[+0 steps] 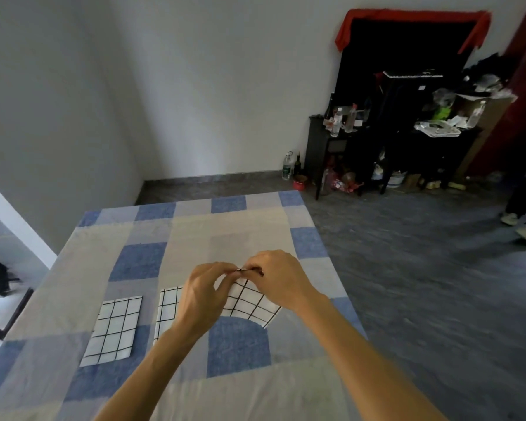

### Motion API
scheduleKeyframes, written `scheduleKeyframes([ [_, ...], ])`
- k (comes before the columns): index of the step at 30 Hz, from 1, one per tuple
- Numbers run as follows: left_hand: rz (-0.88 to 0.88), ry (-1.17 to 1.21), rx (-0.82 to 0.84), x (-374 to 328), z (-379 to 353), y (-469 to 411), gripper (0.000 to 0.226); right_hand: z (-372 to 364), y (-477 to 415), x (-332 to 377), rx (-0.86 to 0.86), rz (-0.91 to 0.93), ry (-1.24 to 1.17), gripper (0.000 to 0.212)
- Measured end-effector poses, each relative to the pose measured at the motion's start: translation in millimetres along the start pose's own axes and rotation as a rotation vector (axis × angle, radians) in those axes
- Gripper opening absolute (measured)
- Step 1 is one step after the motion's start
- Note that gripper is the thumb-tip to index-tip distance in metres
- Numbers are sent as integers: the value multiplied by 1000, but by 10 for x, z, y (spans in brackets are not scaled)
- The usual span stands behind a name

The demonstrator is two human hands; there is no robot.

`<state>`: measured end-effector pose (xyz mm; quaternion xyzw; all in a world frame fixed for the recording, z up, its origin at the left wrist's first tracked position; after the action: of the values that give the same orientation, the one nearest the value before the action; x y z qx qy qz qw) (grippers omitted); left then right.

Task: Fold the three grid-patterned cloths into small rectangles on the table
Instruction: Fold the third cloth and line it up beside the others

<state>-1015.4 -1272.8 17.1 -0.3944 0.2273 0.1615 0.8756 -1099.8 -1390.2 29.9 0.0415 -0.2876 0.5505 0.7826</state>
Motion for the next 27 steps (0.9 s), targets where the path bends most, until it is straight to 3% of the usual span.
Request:
scheduleKeyframes([
  [7, 174, 76, 12, 262, 195, 194, 6, -234, 178, -122, 70, -182, -159, 30],
  [13, 291, 97, 71, 584, 427, 387, 11, -446, 257, -74, 107, -221, -181, 28],
  [21, 224, 34, 199, 768, 410, 348, 9, -539, 260, 8, 21, -275, -44, 22],
  [27, 197, 8, 202, 815, 191, 93, 11, -424, 47, -185, -11, -296, -3, 19],
])
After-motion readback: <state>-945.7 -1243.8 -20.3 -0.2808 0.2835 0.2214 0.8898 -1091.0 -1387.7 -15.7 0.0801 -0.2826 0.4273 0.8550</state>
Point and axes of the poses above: each hand's wrist, its own y-axis away from the middle knuckle, its own z-axis out of the back of the hand, x = y × z, the point moved 5 cm from there along -y, towards the middle knuckle, and after that the axes turned 2 degrees about -x, right-handed, at the moved point
